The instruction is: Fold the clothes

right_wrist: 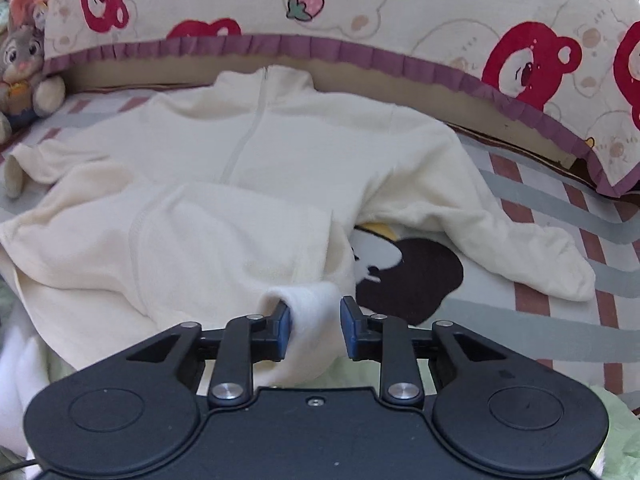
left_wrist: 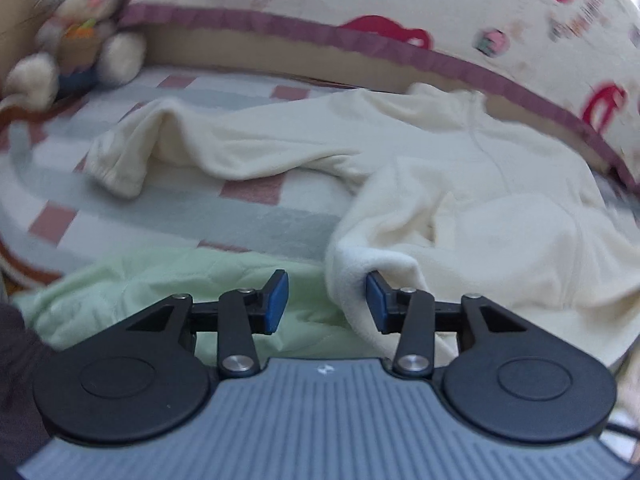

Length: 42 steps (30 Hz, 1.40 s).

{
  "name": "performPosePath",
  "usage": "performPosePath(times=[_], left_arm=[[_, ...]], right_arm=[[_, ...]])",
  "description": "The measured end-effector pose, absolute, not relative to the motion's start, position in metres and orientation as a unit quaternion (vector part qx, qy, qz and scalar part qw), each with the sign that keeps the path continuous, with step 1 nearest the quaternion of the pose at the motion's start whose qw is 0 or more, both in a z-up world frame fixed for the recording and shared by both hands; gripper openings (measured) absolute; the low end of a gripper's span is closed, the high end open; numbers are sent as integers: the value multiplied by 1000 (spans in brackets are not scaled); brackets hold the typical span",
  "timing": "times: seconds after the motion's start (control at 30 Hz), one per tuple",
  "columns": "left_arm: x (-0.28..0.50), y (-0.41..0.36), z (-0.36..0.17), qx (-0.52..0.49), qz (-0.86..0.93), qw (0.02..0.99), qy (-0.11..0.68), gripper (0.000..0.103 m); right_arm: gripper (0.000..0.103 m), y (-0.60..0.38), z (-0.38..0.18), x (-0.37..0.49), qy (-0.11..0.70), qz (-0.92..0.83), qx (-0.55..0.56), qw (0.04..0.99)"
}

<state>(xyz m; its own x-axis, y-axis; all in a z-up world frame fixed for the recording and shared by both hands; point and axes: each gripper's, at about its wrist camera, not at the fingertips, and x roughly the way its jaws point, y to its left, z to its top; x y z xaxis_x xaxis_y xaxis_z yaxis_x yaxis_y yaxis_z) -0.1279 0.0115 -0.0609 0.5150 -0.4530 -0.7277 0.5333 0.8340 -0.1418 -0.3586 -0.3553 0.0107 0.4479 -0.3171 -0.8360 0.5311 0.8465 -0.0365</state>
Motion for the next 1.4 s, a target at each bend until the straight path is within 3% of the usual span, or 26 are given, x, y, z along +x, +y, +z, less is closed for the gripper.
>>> performPosePath(times=[0.2, 0.37, 0.53, 0.57, 0.6, 0.63, 0.8, 0.93, 1.03, 1.1, 1.13, 1.27, 1.37, 1.4], left_arm=[[-162, -44, -69, 251, -298, 850, 354, 41], [-134, -42, -70, 167, -278, 859, 397, 41], [-131, -46, -69, 174, -279, 864, 382, 42], [-128, -44, -69, 166, -277, 867, 380, 32], [-125, -42, -69, 158, -275, 870, 378, 16], [-121, -37, -67, 142, -273, 874, 376, 13], [-98, 19, -48, -28, -215, 900, 377, 16], [-85, 43, -51, -46, -152, 896, 415, 13], [-90, 38, -48, -10, -199, 889, 411, 19], [-93, 30, -47, 3, -257, 873, 414, 38], [-97, 25, -47, 13, -285, 865, 413, 42], [-123, 2, -47, 91, -383, 829, 397, 49], [-141, -15, -50, 177, -407, 809, 385, 62], [-145, -21, -52, 205, -407, 803, 385, 64]], right_arm=[[31, -356, 6, -358, 467, -260, 118, 837], [36, -360, 2, -354, 483, -257, 121, 829], [35, -363, 7, -370, 459, -264, 161, 833], [31, -365, 7, -371, 456, -265, 166, 833], [15, -368, 6, -371, 453, -265, 170, 834], [11, -370, 5, -372, 451, -266, 174, 834], [11, -377, 11, -371, 445, -272, 165, 837], [11, -404, 15, -370, 437, -297, 181, 829], [11, -417, 13, -363, 438, -287, 192, 830], [11, -420, 12, -358, 441, -296, 176, 829], [12, -422, 11, -356, 444, -302, 164, 828], [14, -430, 11, -354, 450, -290, 175, 826], [24, -426, 10, -351, 470, -246, 161, 832], [34, -422, 9, -348, 483, -221, 148, 835]])
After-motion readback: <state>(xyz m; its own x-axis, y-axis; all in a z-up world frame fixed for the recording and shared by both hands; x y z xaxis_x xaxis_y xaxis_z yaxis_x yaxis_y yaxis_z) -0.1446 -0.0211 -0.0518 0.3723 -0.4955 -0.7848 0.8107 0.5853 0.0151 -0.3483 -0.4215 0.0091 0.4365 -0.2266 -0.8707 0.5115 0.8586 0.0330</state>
